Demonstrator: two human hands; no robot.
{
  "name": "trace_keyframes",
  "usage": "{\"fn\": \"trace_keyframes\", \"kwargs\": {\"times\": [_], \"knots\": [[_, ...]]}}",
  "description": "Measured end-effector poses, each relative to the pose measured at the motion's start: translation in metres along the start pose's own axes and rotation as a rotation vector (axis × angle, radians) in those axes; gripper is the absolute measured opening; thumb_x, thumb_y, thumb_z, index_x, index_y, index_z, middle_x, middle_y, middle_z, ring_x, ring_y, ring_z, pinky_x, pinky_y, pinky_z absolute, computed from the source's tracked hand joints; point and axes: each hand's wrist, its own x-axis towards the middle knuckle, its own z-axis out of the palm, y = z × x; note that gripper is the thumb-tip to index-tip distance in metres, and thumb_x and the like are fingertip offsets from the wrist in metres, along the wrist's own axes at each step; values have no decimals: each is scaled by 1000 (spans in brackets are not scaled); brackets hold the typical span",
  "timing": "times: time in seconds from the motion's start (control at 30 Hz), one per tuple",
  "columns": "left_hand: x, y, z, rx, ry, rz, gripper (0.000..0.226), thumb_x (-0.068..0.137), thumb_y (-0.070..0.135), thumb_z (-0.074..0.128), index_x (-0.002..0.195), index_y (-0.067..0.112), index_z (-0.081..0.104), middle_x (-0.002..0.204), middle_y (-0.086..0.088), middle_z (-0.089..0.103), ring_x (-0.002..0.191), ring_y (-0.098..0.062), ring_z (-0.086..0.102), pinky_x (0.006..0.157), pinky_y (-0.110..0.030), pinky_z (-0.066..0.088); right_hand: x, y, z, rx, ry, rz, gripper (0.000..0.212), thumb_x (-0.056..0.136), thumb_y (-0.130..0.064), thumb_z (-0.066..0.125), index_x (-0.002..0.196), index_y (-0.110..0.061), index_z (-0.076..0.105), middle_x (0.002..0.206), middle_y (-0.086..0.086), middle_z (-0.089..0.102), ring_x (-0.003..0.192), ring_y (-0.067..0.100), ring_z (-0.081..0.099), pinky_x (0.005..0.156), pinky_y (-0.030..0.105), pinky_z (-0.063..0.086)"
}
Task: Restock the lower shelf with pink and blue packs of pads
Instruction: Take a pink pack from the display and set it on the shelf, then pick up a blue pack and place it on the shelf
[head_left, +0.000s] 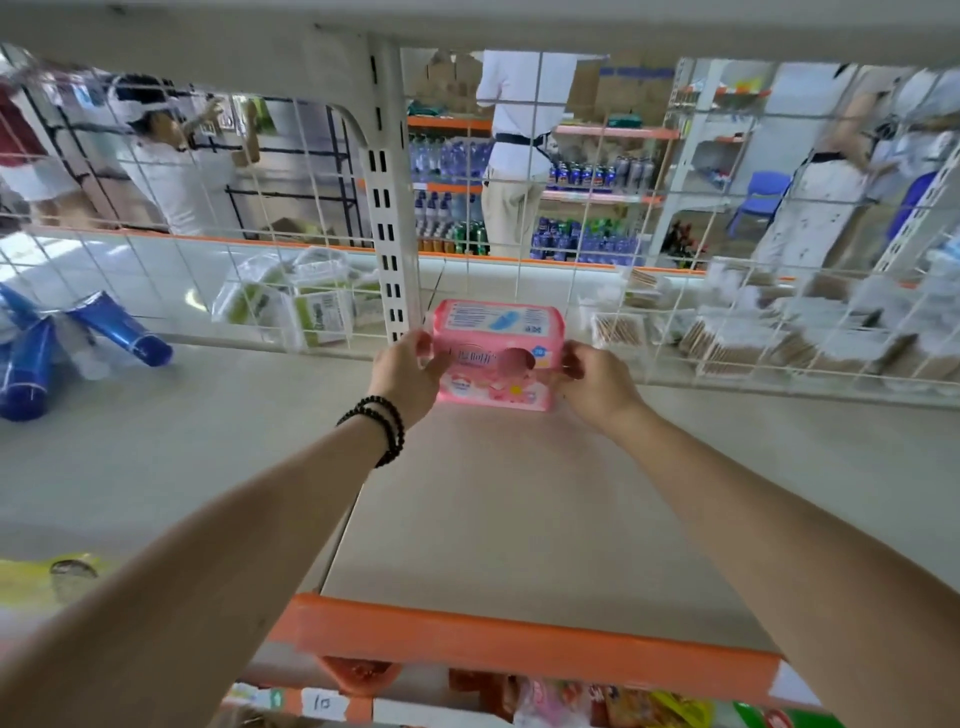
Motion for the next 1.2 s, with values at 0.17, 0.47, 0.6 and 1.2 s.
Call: {"fn": "trace_keyframes", "kwargs": {"times": [0.17,0.47,0.6,1.2], "knots": [[-4,-1,-6,65,-10,-33,47,96,33,65,133,5,53,132,-7,62,119,-23,58,101,-34,46,0,-3,-1,-73,-26,37,49,87,-32,76,127,-10,59,132,7,65,116,26,64,98,35,50],[-84,13,-38,526,39,353,65,88,45,68,137,11,42,160,-10,24,144,-34,27,104,-56,43,-83,-15,-29,-473,53,-327,84,93,-67,43,158,-36,-2,168,-6,0,155,18,-4,124,53,15],[-118,50,-49,689,-19,479,83,86,68,51,151,21,28,168,-5,7,152,-34,13,115,-63,29,-119,-33,-44,-535,72,-383,86,92,-72,36,157,-37,-10,167,-6,-10,154,19,-11,123,55,13],[-302,220,-35,763,-64,734,80,87,75,39,153,34,20,169,2,5,155,-31,12,119,-66,2,-319,-86,-209,-465,157,-514,81,97,-65,41,159,-34,0,167,-13,-7,154,11,-7,123,51,17]]}}
